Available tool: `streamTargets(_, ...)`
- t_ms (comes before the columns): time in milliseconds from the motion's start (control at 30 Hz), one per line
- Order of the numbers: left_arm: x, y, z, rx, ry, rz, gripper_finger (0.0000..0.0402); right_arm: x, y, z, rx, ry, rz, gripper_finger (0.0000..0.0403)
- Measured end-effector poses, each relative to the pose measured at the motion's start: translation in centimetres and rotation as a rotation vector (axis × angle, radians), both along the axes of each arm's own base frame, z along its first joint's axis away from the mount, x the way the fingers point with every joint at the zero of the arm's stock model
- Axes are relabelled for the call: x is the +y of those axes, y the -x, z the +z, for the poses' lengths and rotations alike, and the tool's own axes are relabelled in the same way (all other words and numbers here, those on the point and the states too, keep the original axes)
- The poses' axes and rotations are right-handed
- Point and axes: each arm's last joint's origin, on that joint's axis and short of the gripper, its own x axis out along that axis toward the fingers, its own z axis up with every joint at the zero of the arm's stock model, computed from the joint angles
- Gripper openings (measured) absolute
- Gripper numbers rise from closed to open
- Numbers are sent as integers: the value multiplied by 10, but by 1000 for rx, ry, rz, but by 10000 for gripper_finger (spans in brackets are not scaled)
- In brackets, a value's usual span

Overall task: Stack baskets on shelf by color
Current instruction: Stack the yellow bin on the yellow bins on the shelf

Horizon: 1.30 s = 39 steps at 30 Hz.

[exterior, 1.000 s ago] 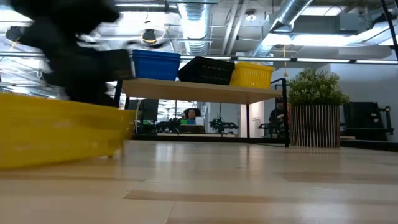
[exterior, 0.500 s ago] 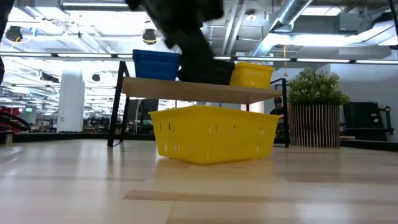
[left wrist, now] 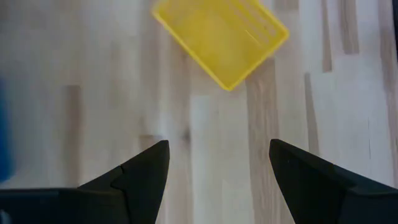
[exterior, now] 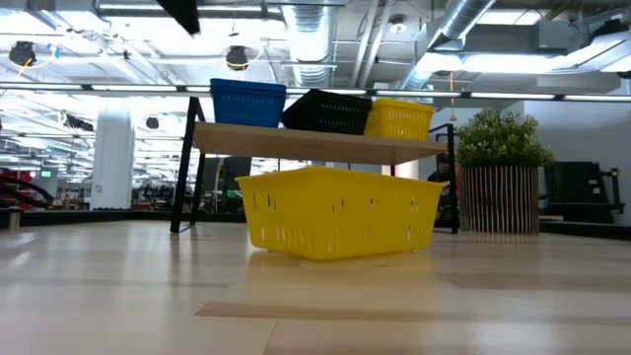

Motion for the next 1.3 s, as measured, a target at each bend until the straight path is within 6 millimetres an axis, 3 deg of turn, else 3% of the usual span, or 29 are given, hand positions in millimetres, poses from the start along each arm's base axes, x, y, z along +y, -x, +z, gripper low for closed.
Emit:
streamTargets(100,-1,34,19,-150,-41,113,265,2,-6,-41,79,-1,-94,165)
streamTargets(267,7,81,39,-383,-45,366,265,7,-21,-101,41,-59,-173,204)
streamTargets(500,23,117,46,-554,8,553,265,14,-40,-176,-6,-194,-228,236)
streamTargets(600,26,123,41,-558,7,555,265,16,-45,-198,-27,-236,-238,239)
streamTargets(900,24,117,17,-498,-55,554,265,17,-59,-240,-42,-305,-229,240)
streamTargets(1133,22,114,16,-492,-51,562,265,20,-73,-274,26,-357,-199,240)
streamTargets(1300,22,115,16,-493,-53,563,265,21,-75,-283,43,-368,-212,215)
